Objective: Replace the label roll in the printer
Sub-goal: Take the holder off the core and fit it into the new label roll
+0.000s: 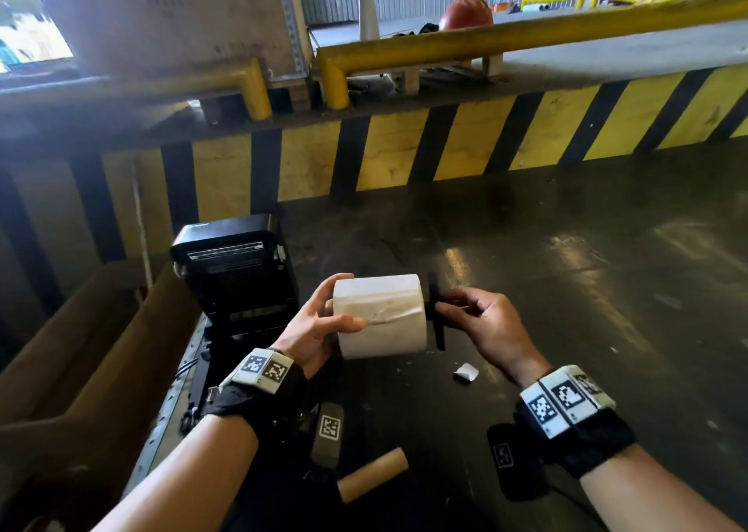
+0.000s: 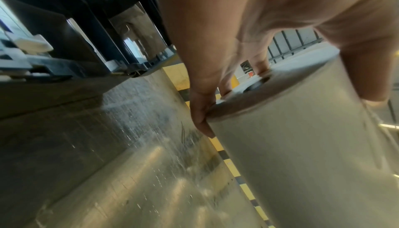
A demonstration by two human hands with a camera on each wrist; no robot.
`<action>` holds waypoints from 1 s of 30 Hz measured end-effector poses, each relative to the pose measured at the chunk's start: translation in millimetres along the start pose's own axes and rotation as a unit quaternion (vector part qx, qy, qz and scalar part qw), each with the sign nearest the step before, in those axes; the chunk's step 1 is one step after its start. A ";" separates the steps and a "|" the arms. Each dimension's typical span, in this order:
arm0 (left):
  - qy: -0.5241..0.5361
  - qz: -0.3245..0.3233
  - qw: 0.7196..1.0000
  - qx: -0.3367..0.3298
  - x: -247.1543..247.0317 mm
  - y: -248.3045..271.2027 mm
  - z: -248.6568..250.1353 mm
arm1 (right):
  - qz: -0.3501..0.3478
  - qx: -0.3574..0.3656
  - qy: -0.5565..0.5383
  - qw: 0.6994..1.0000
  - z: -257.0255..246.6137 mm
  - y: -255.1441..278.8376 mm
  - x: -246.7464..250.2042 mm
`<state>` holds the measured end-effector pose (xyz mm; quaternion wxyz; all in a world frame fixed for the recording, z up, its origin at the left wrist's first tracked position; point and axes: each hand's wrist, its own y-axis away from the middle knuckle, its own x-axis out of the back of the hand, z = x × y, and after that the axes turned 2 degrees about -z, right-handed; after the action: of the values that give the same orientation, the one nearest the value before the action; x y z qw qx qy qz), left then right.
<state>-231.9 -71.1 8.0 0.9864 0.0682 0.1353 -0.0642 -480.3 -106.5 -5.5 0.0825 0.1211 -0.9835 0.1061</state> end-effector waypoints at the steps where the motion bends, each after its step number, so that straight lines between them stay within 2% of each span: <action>1: 0.001 -0.005 1.000 -0.002 -3.1 1.2 -0.4 | -0.013 0.003 -0.016 1.000 -3.4 2.2 -7.3; 6: 0.022 -0.009 1.000 -0.018 -7.7 8.0 0.8 | -0.028 -0.011 -0.051 0.998 -6.7 7.4 -16.3; 9: 0.024 -0.012 0.999 -0.021 -7.7 12.7 1.4 | -0.053 -0.069 -0.075 0.993 -9.1 7.2 -19.5; 12: 0.035 -0.014 0.999 -0.024 -8.2 17.2 1.2 | -0.109 -0.140 -0.130 0.976 -21.3 10.3 -30.6; 16: 0.038 -0.007 0.999 -0.023 -4.2 25.5 1.2 | -0.159 -0.164 -0.193 0.954 -39.2 15.0 -44.7; 19: 0.053 0.004 0.998 -0.016 1.5 35.1 -4.6 | -0.131 -0.141 -0.168 0.967 -42.2 15.1 -60.2; 24: 0.047 0.046 0.998 0.002 8.8 54.9 -21.6 | -0.093 -0.166 -0.185 0.964 -23.4 23.8 -86.1; 27: -0.010 0.079 0.996 0.046 14.7 67.5 -33.3 | -0.087 -0.189 -0.185 0.960 -5.4 31.1 -92.6; 30: -0.115 0.088 0.986 0.084 27.2 81.2 -46.1 | -0.080 -0.236 -0.191 0.949 17.4 31.8 -91.1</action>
<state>-206.1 12.7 -34.0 0.9879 0.1550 0.0083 0.0040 -403.7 -60.2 -45.3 -0.0728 0.1946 -0.9647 -0.1617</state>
